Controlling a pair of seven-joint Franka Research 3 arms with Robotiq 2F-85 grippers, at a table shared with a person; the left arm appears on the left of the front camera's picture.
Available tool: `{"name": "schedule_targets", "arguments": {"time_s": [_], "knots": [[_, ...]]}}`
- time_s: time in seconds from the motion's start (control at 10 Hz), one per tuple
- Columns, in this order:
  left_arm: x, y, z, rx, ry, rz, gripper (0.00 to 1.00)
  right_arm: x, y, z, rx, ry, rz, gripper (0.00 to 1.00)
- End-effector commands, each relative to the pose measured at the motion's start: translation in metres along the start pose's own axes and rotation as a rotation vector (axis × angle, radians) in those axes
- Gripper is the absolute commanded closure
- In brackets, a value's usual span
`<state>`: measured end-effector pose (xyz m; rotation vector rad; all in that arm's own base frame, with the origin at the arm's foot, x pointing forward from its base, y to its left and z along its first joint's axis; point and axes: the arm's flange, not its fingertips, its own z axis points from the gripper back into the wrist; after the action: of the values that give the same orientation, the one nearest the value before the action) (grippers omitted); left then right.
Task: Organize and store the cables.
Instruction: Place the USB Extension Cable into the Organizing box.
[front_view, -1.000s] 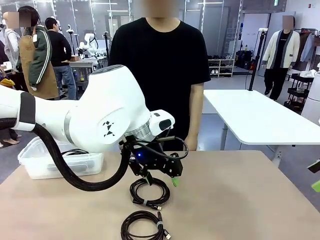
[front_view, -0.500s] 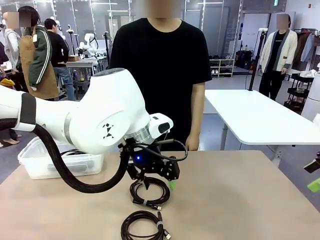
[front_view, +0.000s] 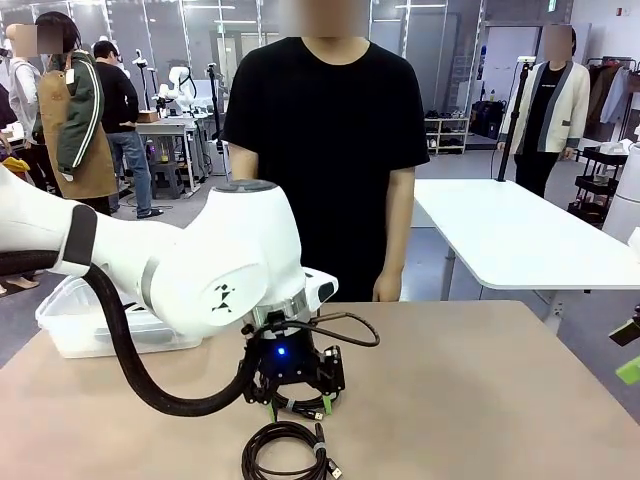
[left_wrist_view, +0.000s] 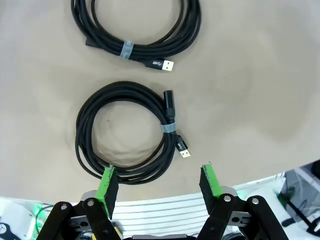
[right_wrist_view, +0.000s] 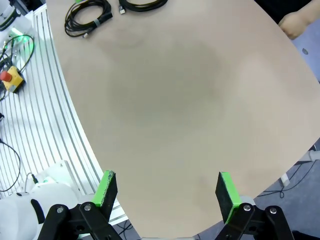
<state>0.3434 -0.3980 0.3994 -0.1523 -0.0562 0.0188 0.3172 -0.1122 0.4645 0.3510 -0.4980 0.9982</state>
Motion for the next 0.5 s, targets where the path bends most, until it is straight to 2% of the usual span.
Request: {"name": "schedule_targets", "arguments": {"time_s": [0.0,0.1,0.4], "knots": [[0.001,-0.009,-0.013,-0.002,0.016,0.062,0.16,0.003,0.000,0.000,-0.003,-0.002,-0.021,0.00],[0.002,-0.009,-0.027,-0.014,0.022,0.098,0.16,0.003,0.000,0.000,-0.003,-0.002,-0.021,0.00],[0.007,-0.017,-0.054,0.041,0.038,0.099,0.16,0.003,0.000,0.000,-0.003,-0.002,-0.021,0.00]]}}
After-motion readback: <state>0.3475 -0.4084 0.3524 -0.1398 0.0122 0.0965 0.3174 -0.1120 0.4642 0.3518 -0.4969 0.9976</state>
